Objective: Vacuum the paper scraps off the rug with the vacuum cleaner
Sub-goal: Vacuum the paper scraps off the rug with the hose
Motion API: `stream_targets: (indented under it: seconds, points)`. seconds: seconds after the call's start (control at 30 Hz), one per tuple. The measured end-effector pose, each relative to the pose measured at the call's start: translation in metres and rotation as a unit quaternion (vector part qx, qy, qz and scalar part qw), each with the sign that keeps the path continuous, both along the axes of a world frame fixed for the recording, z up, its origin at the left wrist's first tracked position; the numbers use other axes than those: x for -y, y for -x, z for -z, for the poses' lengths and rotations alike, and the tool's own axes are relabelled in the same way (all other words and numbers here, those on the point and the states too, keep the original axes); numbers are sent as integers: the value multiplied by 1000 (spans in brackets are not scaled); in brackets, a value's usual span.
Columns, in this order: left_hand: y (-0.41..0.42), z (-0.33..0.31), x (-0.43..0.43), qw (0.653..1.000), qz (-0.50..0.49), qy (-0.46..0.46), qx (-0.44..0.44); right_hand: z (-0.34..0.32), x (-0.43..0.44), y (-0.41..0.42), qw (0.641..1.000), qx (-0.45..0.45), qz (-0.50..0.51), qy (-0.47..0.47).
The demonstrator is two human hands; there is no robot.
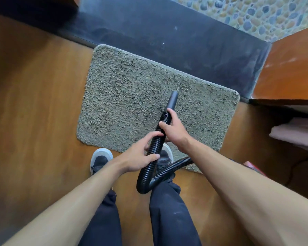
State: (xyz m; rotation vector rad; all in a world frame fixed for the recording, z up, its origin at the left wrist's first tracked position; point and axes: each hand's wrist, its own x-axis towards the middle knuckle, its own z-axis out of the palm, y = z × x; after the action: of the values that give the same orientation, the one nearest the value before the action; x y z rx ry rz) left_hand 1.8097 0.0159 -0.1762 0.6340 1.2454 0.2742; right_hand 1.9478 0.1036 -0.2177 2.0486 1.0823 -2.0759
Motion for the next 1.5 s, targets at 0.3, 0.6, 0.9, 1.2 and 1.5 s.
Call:
stream_targets:
  seconds: [0.3, 0.6, 0.9, 1.2, 1.5]
  points:
    - [0, -28, -10, 997, 64, -43, -13, -22, 8, -14, 991, -36, 117, -47]
    - [20, -76, -8, 983, 135, -120, -3, -73, 28, -12, 969, -70, 211, -107]
    - [17, -112, 6, 950, 252, -183, -26, -124, 66, -25, 944, -88, 281, -147]
    - [-40, -131, 23, 899, 338, -275, -44, -144, 105, -79, 921, -36, 332, -200]
    - [-109, -138, 50, 866, 408, -288, -16, -147, 160, -134, 877, 73, 390, -271]
